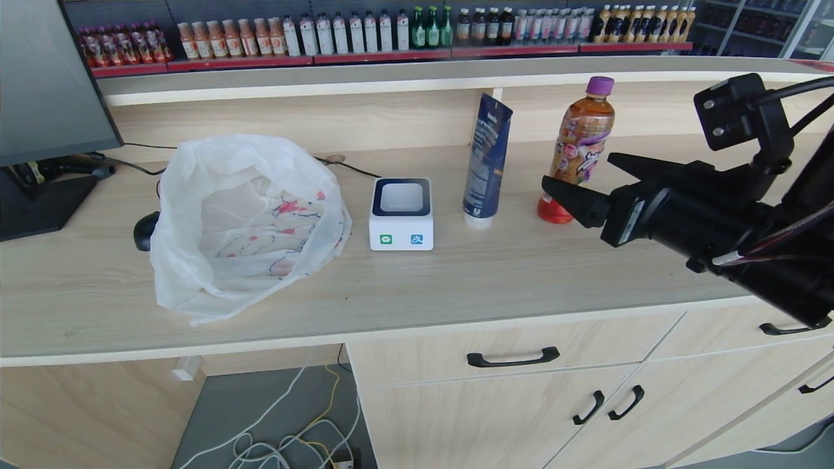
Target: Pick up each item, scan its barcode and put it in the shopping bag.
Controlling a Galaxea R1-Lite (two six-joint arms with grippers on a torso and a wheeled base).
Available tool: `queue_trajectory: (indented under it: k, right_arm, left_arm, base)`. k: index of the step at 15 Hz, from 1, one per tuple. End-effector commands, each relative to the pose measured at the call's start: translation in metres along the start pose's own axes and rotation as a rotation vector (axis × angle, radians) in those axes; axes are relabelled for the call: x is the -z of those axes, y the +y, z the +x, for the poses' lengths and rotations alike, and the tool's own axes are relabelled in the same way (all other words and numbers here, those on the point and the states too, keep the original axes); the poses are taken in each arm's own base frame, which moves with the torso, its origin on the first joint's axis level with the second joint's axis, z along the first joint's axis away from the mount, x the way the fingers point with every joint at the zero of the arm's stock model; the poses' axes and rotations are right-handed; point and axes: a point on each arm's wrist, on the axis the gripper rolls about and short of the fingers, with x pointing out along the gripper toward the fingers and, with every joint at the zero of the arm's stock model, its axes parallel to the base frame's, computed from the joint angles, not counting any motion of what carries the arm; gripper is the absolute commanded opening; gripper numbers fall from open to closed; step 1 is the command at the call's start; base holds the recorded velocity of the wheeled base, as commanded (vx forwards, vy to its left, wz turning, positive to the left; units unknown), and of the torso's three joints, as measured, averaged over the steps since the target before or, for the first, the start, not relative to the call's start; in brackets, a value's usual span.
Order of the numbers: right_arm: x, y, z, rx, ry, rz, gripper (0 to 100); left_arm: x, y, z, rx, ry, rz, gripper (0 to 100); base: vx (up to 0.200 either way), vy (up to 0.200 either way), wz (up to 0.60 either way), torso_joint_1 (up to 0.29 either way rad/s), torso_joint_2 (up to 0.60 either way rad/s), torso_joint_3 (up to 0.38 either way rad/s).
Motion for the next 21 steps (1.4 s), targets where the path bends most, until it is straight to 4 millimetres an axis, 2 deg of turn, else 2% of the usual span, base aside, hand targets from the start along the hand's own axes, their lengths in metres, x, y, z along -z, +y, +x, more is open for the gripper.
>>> queue_trajectory:
  k: [1, 4, 12, 15, 17, 21]
  right_arm:
    - [0.006, 0.007, 0.01, -0.021, 0.018, 0.0, 100]
    - [0.014, 0.009, 0.022, -0.026, 0.041, -0.002, 100]
    - [0.012, 0.025, 0.061, -0.044, 0.006, 0.0, 100]
    - [0.01, 0.037, 0.076, -0.044, -0.009, 0.01, 100]
    - [0.017, 0.043, 0.084, -0.051, 0.003, 0.009, 100]
    - [0.018, 0.042, 0.1, -0.025, -0.01, 0.032, 100]
  left_arm:
    - [0.0, 0.0, 0.0, 0.0, 0.0, 0.0, 100]
    - [0.0, 0.0, 0.0, 0.0, 0.0, 0.0, 100]
    - [0.0, 0.0, 0.0, 0.0, 0.0, 0.0, 100]
    - [0.0, 0.0, 0.0, 0.0, 0.0, 0.0, 100]
    - [0.0, 0.0, 0.0, 0.0, 0.0, 0.0, 100]
    - [0.0, 0.0, 0.0, 0.0, 0.0, 0.0, 100]
  base:
    - [0.0, 0.0, 0.0, 0.0, 0.0, 0.0]
    - [0.0, 0.0, 0.0, 0.0, 0.0, 0.0]
    - [0.0, 0.0, 0.0, 0.0, 0.0, 0.0]
    - [0.0, 0.0, 0.0, 0.0, 0.0, 0.0]
    - [0.0, 0.0, 0.0, 0.0, 0.0, 0.0]
    - [0.0, 0.0, 0.0, 0.0, 0.0, 0.0]
